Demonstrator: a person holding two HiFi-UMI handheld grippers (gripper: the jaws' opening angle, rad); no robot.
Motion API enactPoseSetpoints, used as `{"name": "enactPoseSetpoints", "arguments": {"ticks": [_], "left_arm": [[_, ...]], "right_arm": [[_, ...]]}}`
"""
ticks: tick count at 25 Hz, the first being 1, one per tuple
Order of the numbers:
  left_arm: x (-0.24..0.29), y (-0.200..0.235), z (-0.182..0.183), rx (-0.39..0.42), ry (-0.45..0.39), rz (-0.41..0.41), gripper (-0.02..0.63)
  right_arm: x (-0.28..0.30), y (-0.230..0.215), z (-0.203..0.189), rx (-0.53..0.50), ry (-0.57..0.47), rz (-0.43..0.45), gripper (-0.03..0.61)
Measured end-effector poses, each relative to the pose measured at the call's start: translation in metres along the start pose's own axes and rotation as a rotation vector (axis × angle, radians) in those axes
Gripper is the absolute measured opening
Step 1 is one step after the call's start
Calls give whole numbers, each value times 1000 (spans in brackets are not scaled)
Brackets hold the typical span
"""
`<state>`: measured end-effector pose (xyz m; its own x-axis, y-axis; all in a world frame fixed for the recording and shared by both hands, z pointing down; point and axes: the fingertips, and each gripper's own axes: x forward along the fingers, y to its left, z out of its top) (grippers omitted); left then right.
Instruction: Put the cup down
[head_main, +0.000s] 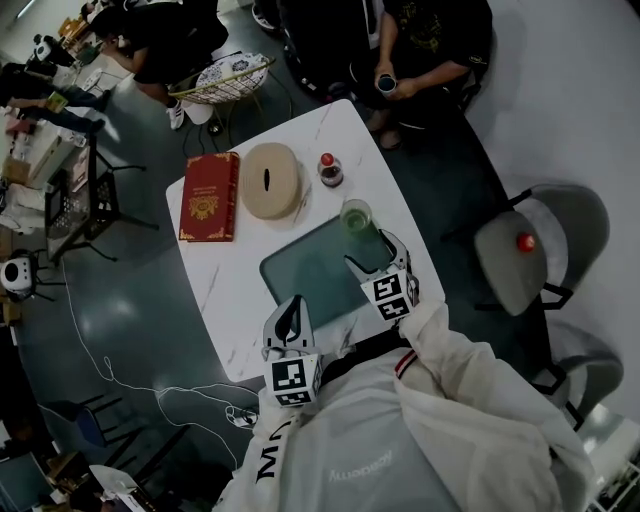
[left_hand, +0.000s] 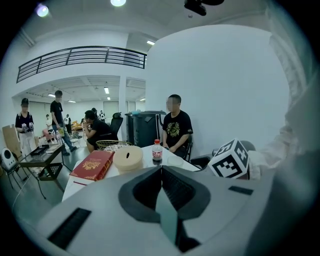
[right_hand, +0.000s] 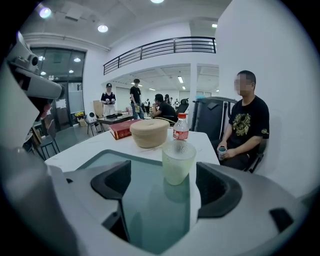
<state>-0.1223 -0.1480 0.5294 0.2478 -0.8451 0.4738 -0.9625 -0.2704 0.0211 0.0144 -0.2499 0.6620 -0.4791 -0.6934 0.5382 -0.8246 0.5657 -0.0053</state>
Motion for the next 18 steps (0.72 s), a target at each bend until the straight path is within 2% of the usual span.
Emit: {"name": "enactPoseSetpoints", "arguments": {"ticks": [4,9,18], "left_arm": [[-8,-4,1,13,-17,-25,12],[-21,-5,-2,22,-32,-47,12],[-49,-2,-11,28,-52,-64,12]], "right_arm": [[-15,4,6,-13,-40,-23,411],[-30,14,4,-5,-39,-41,409],[-59,41,6,24,-54,-52,331]]}}
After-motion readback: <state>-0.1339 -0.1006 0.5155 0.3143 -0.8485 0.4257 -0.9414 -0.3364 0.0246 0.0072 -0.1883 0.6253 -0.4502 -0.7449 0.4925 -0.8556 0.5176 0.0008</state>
